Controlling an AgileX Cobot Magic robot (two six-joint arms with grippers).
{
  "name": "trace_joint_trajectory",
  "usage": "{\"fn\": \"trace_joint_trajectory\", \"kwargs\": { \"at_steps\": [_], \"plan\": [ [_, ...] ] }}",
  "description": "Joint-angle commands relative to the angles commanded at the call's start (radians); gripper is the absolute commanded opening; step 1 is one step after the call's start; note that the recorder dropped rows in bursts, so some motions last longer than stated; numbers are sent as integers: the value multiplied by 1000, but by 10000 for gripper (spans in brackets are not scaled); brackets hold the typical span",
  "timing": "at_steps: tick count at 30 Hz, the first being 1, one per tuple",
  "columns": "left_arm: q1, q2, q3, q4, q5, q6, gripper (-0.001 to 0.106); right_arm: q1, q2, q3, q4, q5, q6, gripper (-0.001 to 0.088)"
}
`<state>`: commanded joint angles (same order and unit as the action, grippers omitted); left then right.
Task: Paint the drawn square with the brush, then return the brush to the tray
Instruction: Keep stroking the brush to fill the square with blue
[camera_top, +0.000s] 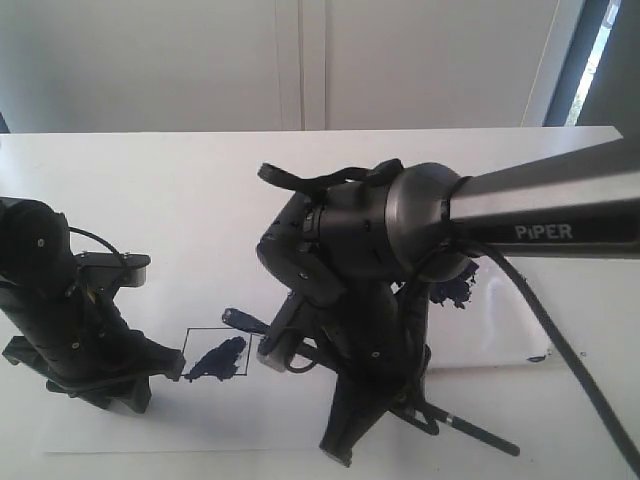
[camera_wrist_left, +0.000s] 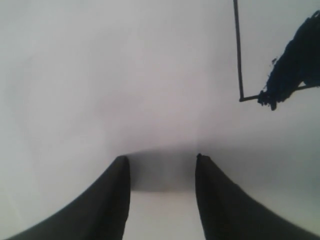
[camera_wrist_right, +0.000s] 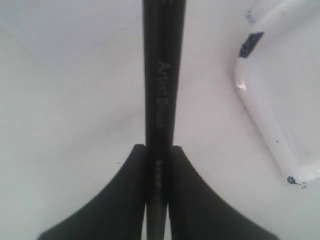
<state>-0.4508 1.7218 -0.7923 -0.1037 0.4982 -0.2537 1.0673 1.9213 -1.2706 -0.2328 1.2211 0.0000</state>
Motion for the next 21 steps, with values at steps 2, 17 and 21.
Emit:
{"fn": "trace_joint_trajectory", "kwargs": {
  "at_steps": [2, 17, 21],
  "plan": [
    [0, 0, -2, 0, -2, 0, 478, 20, 14, 0, -2, 0, 0, 0],
    [0, 0, -2, 0, -2, 0, 478, 42, 86, -44, -72, 0, 25, 0],
    [0, 0, 0, 0, 0, 0, 478, 42, 86, -44, -75, 0, 29, 0]
  ]
}}
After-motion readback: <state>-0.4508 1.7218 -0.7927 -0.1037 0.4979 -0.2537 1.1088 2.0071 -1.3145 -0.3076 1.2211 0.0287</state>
